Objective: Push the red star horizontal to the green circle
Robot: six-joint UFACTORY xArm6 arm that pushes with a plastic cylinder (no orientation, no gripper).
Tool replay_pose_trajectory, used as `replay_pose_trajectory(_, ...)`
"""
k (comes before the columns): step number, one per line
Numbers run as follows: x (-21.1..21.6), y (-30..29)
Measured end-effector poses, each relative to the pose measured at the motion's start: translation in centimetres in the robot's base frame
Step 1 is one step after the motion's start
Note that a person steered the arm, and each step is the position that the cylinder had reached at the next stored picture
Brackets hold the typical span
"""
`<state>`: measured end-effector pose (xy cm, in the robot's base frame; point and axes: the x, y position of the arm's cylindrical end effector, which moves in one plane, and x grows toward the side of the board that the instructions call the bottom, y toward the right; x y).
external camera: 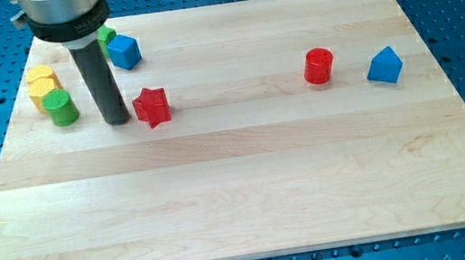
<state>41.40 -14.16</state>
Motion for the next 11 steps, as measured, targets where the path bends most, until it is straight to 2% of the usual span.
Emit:
replay_pose_trajectory(2, 0.1, 11.4)
replay_pose_trajectory(3, 0.0, 8.3)
replay_pose_trajectory(4, -1.9, 9.2)
replay_pose_trajectory(5, -2.7, 15.8)
replay_pose_trajectory(6, -3.1, 16.4)
replay_pose_trajectory(7, 0.3, 16.7)
replay_pose_trajectory(8, 3.4, 20.0)
replay_pose_trajectory(9, 2.0, 22.2)
replay_pose_trajectory(10, -0.5, 22.0)
replay_pose_trajectory(11, 0.5, 18.0)
